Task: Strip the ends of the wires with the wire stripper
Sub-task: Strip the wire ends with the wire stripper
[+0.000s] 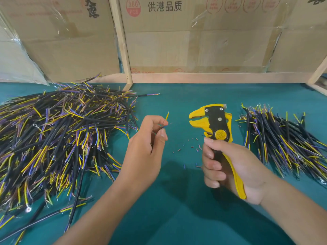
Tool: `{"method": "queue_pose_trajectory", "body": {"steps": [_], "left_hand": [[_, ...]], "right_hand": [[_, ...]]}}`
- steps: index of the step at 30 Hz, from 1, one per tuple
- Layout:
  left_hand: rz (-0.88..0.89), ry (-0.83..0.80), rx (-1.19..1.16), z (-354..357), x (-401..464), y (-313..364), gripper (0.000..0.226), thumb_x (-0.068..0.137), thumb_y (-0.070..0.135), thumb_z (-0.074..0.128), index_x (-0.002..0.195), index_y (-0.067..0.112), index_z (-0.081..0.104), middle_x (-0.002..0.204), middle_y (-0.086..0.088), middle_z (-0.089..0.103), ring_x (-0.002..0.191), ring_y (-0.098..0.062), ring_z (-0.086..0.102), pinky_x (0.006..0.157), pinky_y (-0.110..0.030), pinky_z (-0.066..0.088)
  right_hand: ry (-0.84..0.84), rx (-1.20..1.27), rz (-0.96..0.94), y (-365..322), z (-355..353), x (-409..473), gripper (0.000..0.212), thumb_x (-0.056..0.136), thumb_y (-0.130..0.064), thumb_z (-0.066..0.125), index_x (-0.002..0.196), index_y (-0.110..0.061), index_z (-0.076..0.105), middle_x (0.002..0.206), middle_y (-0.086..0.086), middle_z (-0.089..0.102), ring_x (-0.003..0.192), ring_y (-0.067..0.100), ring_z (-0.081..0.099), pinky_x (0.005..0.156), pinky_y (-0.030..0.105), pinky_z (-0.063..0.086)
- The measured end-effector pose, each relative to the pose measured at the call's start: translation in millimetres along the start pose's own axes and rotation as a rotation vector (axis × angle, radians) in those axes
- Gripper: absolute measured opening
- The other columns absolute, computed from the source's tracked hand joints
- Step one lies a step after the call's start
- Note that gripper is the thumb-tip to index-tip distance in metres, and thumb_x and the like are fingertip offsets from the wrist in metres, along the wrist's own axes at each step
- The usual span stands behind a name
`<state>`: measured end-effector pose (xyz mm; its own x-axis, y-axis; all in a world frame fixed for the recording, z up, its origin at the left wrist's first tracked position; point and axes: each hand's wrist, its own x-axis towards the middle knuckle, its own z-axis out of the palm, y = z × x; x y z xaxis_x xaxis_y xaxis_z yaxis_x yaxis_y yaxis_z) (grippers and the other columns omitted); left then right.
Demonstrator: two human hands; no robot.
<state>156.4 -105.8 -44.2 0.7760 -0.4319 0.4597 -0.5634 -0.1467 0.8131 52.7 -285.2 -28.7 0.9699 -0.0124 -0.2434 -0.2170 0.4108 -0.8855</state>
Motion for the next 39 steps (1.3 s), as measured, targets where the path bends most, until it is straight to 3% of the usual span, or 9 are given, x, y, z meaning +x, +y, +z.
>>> {"method": "queue_pose_trajectory", "body": {"steps": [3,8,17,22,26,29,32,35,39], "left_hand": [[0.029,0.043,0.109,-1.5,0.4,0.3,0.034,0.101,0.012,0.047,0.112,0.043,0.053,0.093,0.013,0.06,0.081,-0.012,0.056,0.07,-0.014,0.039],[0.054,0.062,0.162,-2.5,1.0,2.6,0.037,0.1,0.003,0.05,0.112,0.037,0.058,0.094,0.014,0.062,0.088,-0.003,0.056,0.072,-0.013,0.038],[0.065,0.063,0.14,-0.5,-1.0,5.2,0.035,0.101,0.004,0.051,0.111,0.036,0.06,0.094,0.013,0.062,0.089,-0.008,0.058,0.076,-0.02,0.046],[0.057,0.04,0.114,0.4,-2.6,7.1,0.03,0.101,0.004,0.051,0.113,0.029,0.064,0.095,0.013,0.063,0.087,-0.004,0.058,0.073,-0.015,0.044],[0.029,0.031,0.071,0.6,-2.5,8.1,0.031,0.101,0.008,0.053,0.111,0.035,0.064,0.094,0.012,0.064,0.072,-0.008,0.054,0.062,-0.024,0.044],[0.004,0.034,0.047,1.2,-2.6,7.6,0.029,0.101,0.011,0.055,0.11,0.036,0.065,0.089,0.016,0.064,0.064,-0.006,0.051,0.059,-0.022,0.042],[-0.004,0.036,0.047,1.1,-2.6,8.7,0.028,0.1,0.01,0.057,0.111,0.033,0.068,0.082,0.021,0.062,0.061,-0.006,0.05,0.058,-0.02,0.041],[0.005,0.035,0.026,-0.3,-2.3,10.2,0.035,0.098,0.007,0.058,0.11,0.038,0.068,0.091,0.016,0.067,0.063,-0.009,0.05,0.058,-0.028,0.046],[-0.02,0.043,-0.063,-1.7,-1.7,10.0,0.036,0.097,0.005,0.061,0.107,0.037,0.072,0.084,0.02,0.067,0.058,-0.008,0.05,0.054,-0.017,0.044]], "right_hand": [[-0.056,0.014,-0.01,0.7,-1.4,-0.4,0.028,0.085,-0.033,0.068,0.076,-0.009,0.056,0.066,0.011,0.039,0.053,0.026,0.04,0.056,0.041,0.047],[-0.184,-0.023,0.037,6.4,0.2,-2.9,0.028,0.08,-0.031,0.073,0.087,-0.006,0.062,0.077,0.016,0.05,0.068,0.032,0.051,0.073,0.046,0.053],[-0.185,-0.024,0.04,10.2,5.0,-2.7,0.028,0.078,-0.027,0.074,0.089,-0.005,0.061,0.078,0.017,0.05,0.07,0.033,0.051,0.075,0.047,0.053],[-0.192,-0.058,0.029,10.3,6.3,-3.9,0.028,0.081,-0.028,0.072,0.091,-0.004,0.06,0.078,0.018,0.05,0.07,0.033,0.052,0.075,0.048,0.052],[-0.193,-0.06,0.028,10.6,6.3,-4.5,0.029,0.081,-0.028,0.072,0.091,-0.004,0.059,0.079,0.018,0.049,0.07,0.033,0.051,0.075,0.048,0.052],[-0.2,-0.065,0.033,10.5,6.0,-5.1,0.029,0.082,-0.028,0.072,0.091,-0.004,0.059,0.079,0.018,0.049,0.07,0.033,0.052,0.076,0.047,0.052],[-0.202,-0.075,0.026,10.4,6.2,-5.4,0.029,0.081,-0.027,0.073,0.091,-0.005,0.058,0.078,0.018,0.049,0.07,0.032,0.052,0.076,0.045,0.052],[-0.205,-0.075,0.019,10.1,6.4,-5.6,0.029,0.08,-0.027,0.073,0.091,-0.005,0.058,0.078,0.017,0.049,0.07,0.032,0.051,0.075,0.045,0.052],[-0.213,-0.079,0.019,10.1,6.6,-5.6,0.029,0.081,-0.027,0.073,0.091,-0.004,0.058,0.078,0.018,0.049,0.07,0.033,0.051,0.076,0.045,0.052]]}}
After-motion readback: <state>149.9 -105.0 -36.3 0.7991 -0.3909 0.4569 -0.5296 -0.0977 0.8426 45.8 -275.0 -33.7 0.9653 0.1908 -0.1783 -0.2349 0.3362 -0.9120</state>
